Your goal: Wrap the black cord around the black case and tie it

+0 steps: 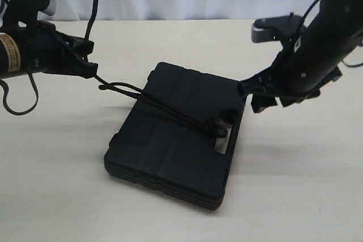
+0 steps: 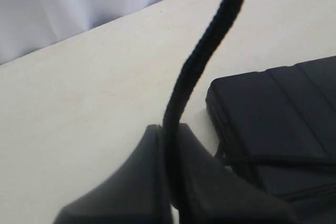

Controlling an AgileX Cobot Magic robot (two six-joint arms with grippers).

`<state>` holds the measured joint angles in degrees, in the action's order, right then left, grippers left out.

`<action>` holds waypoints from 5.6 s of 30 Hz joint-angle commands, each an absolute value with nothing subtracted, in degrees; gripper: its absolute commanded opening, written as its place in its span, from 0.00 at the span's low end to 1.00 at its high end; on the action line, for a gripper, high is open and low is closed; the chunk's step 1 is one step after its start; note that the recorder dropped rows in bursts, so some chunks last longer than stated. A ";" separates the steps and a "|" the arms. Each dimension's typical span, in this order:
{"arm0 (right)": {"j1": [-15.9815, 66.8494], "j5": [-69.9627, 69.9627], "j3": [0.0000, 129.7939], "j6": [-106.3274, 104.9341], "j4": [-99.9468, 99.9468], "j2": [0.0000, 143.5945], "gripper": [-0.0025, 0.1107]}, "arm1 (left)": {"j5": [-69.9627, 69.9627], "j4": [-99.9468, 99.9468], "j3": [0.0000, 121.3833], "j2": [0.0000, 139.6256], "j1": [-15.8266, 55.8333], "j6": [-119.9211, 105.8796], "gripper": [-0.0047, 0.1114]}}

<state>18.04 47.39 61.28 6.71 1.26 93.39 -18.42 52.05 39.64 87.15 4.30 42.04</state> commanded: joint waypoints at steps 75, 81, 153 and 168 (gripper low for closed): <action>8.84 22.89 73.83 -3.86 44.54 117.77 0.06 | 30.77 66.87 45.87 96.54 -22.61 29.25 0.11; 8.84 21.16 73.90 -3.86 46.26 118.26 0.06 | 29.29 67.39 47.49 96.54 -22.61 30.43 0.39; 14.67 32.54 26.85 -1.75 -3.87 28.57 0.06 | 10.41 -5.06 31.54 22.63 18.72 -4.51 0.04; 18.82 31.16 21.36 -1.75 -4.72 21.54 0.06 | 7.99 -4.98 29.59 16.71 18.72 -4.51 0.04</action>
<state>18.63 31.97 23.57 -1.25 -4.32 24.05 10.68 -4.63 31.19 20.02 18.56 -4.35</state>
